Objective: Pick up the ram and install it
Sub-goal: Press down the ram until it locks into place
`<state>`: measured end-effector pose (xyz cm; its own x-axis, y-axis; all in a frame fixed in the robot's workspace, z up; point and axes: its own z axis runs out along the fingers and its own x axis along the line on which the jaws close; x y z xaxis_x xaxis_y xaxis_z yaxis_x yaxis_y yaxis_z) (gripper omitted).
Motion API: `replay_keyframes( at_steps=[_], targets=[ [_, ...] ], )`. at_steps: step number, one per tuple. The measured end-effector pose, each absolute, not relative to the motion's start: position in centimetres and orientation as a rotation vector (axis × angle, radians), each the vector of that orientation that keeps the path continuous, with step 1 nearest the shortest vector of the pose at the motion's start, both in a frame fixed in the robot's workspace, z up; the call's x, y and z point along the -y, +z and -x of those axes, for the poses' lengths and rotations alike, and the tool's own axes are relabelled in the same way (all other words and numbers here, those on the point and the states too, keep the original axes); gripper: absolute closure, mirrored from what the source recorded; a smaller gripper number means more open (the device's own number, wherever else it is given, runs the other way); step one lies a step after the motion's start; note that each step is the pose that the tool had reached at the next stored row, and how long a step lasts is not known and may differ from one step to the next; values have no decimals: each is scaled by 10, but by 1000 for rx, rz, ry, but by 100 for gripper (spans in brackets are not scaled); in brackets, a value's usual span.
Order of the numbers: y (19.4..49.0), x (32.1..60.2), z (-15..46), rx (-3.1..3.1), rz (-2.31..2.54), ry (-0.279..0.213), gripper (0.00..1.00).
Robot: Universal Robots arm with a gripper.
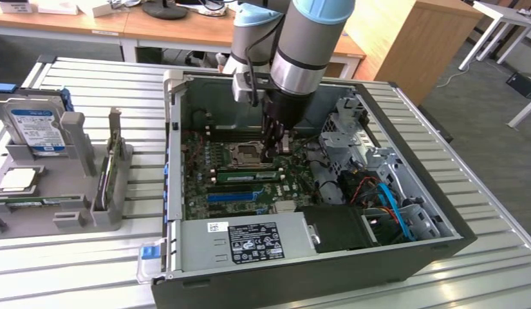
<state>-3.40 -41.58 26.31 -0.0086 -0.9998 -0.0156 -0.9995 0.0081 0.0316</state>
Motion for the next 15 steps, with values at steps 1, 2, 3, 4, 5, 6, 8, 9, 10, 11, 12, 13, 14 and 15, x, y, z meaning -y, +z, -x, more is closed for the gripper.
replay_keyframes(
  at_steps=[1,2,3,4,5,6,8,9,10,11,12,13,14,15],
  targets=[
    [263,416,32,2222,-2205,-52,89],
    [263,416,30,2221,-2205,-52,89],
    [263,416,27,2221,-2206,-52,89],
    [263,416,24,2220,-2206,-52,89],
    [263,416,22,2219,-2207,-52,89],
    [263,416,19,2219,-2208,-52,89],
    [263,416,15,2217,-2209,-52,89],
    [263,416,13,2217,-2210,-52,89],
    [263,416,11,2216,-2211,-52,89],
    [263,416,9,2215,-2212,-52,89],
    [263,416,7,2214,-2213,-52,89],
    [263,416,5,2213,-2214,-52,89],
    [263,416,3,2212,-2214,-52,89],
    [263,416,2,2212,-2215,-52,89]
  ],
)
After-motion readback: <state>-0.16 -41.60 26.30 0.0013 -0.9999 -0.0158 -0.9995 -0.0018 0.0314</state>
